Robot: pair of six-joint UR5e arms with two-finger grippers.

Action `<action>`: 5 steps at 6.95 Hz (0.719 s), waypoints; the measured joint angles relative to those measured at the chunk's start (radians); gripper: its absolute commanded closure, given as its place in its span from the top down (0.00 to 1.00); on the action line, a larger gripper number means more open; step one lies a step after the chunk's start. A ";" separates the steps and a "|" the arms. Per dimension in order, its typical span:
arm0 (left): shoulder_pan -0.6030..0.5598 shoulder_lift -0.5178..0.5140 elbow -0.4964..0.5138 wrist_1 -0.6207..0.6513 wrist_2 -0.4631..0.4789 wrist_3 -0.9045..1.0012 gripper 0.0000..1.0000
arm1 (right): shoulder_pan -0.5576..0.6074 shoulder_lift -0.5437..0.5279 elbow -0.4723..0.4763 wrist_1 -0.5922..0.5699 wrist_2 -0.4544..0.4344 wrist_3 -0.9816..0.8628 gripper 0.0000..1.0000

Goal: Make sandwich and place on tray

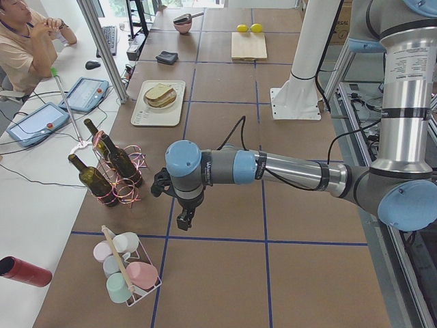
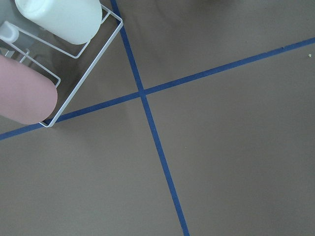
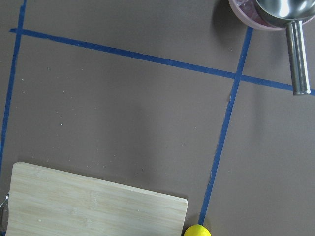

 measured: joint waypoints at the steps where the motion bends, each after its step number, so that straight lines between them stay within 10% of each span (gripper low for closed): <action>1: -0.001 -0.010 0.005 0.003 0.004 0.001 1.00 | -0.003 0.002 -0.015 0.002 0.000 -0.004 1.00; 5: -0.002 -0.028 0.012 0.014 0.030 -0.066 1.00 | -0.009 -0.019 -0.142 0.218 0.019 0.000 1.00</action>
